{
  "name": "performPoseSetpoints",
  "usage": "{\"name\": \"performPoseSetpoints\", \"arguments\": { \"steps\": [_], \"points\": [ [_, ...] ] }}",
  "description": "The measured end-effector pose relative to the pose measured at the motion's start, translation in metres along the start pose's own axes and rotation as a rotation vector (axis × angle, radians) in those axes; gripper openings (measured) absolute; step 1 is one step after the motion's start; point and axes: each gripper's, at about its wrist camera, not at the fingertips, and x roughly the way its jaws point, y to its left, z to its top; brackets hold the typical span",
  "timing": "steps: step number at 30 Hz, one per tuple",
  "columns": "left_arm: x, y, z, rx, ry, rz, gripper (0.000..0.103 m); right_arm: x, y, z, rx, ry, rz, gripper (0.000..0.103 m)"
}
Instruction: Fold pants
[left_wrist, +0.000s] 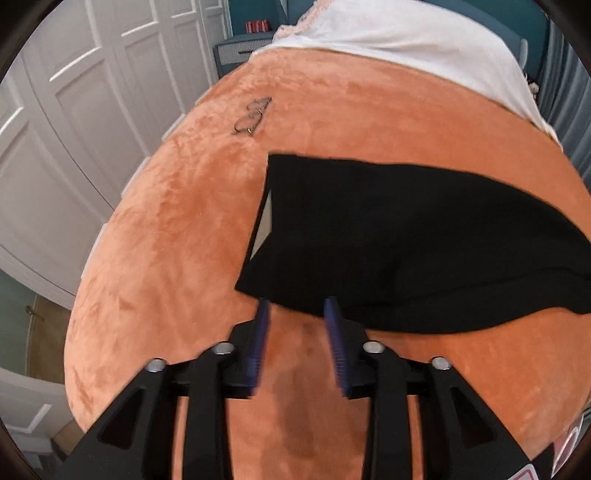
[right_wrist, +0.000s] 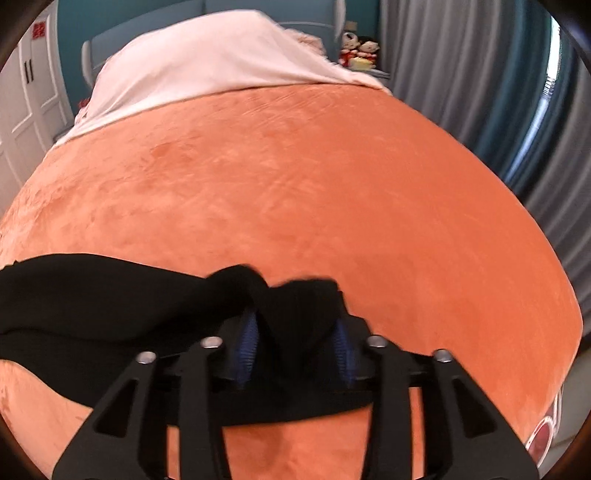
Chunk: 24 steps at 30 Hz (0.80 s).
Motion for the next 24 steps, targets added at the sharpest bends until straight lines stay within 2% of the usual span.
{"name": "performPoseSetpoints", "arguments": {
  "steps": [1, 5, 6, 7, 9, 13, 15, 18, 21, 22, 24],
  "points": [
    [-0.008, 0.002, -0.002, -0.012, -0.016, 0.009, 0.058, -0.01, -0.009, -0.004, 0.013, -0.016, -0.018, 0.056],
    [-0.047, -0.003, 0.004, -0.039, -0.1, 0.056, 0.066, -0.038, -0.044, -0.013, 0.11, -0.048, -0.024, 0.058],
    [-0.051, -0.009, 0.008, -0.045, -0.107, 0.057, 0.068, -0.044, -0.052, -0.014, 0.155, -0.056, -0.003, 0.058],
    [-0.054, -0.015, 0.011, -0.046, -0.111, 0.044, 0.071, -0.05, -0.06, -0.015, 0.227, -0.068, 0.059, 0.059],
    [-0.052, -0.035, 0.02, -0.06, -0.109, -0.02, 0.076, -0.048, -0.063, -0.016, 0.306, -0.061, 0.147, 0.06],
    [-0.028, -0.08, 0.024, -0.094, -0.047, -0.105, 0.078, -0.013, -0.042, -0.003, 0.37, 0.026, 0.272, 0.06],
    [-0.02, -0.097, 0.02, -0.111, -0.029, -0.111, 0.078, 0.014, -0.023, 0.007, 0.397, 0.082, 0.313, 0.06],
    [-0.01, -0.118, 0.01, -0.127, 0.002, -0.117, 0.078, 0.054, 0.006, 0.021, 0.444, 0.184, 0.306, 0.06],
    [0.001, -0.132, 0.003, -0.13, 0.026, -0.117, 0.078, 0.091, 0.031, 0.03, 0.425, 0.28, 0.187, 0.061],
    [0.003, -0.134, 0.0, -0.129, 0.031, -0.115, 0.078, 0.105, 0.041, 0.033, 0.393, 0.307, 0.126, 0.043],
    [0.013, -0.135, -0.002, -0.138, 0.054, -0.086, 0.078, 0.115, 0.05, 0.037, 0.367, 0.329, 0.095, 0.008]
  ]
}}
